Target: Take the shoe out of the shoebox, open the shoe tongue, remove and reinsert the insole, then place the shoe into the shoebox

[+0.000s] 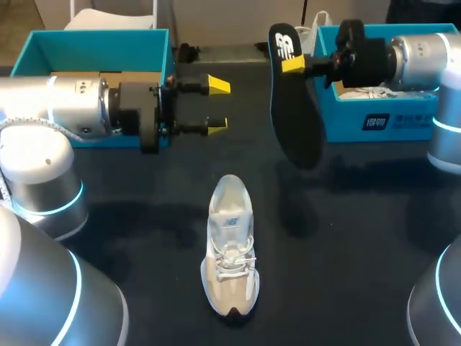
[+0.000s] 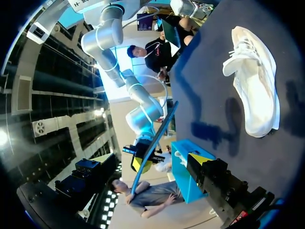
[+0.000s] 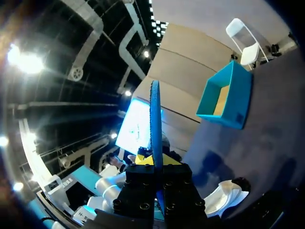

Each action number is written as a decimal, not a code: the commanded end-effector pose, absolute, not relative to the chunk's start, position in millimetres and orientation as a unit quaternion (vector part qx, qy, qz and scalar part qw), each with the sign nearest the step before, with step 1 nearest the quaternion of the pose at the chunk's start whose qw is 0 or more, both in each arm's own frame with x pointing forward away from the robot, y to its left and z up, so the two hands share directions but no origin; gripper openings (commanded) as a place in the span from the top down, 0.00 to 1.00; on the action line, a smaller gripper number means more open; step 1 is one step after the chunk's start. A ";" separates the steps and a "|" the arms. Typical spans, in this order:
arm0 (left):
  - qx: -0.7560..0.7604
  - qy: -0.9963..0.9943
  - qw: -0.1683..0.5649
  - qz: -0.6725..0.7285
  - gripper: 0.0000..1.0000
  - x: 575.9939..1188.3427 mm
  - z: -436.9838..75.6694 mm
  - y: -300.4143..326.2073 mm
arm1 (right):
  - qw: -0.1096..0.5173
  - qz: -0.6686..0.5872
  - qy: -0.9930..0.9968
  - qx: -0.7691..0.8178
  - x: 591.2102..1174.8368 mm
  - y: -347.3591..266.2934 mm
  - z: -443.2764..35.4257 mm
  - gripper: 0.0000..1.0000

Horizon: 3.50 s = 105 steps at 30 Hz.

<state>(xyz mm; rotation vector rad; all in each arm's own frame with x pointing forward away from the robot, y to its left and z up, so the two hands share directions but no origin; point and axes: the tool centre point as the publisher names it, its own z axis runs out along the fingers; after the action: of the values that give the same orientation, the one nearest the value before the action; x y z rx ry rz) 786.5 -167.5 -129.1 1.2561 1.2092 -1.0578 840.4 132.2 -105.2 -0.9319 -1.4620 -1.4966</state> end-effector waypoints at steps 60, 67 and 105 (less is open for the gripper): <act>0.492 0.567 0.527 -0.397 0.06 832.1 -160.5 -214.1 | 0.482 -0.524 -0.501 -0.493 865.7 188.6 -132.2 1.00; 0.496 0.565 0.526 -0.397 0.20 831.1 -156.1 -213.2 | 0.482 -0.524 -0.501 -0.493 865.7 188.6 -132.2 1.00; 0.511 0.544 0.533 -0.399 1.00 830.3 -151.9 -231.6 | 0.482 -0.524 -0.501 -0.493 865.7 188.6 -132.2 1.00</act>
<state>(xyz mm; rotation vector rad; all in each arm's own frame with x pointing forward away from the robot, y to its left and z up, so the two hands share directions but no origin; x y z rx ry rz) 829.8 -227.9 -151.8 1.2193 1.2945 -0.9547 867.1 187.9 -133.1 -1.1965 -1.2183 -1.2799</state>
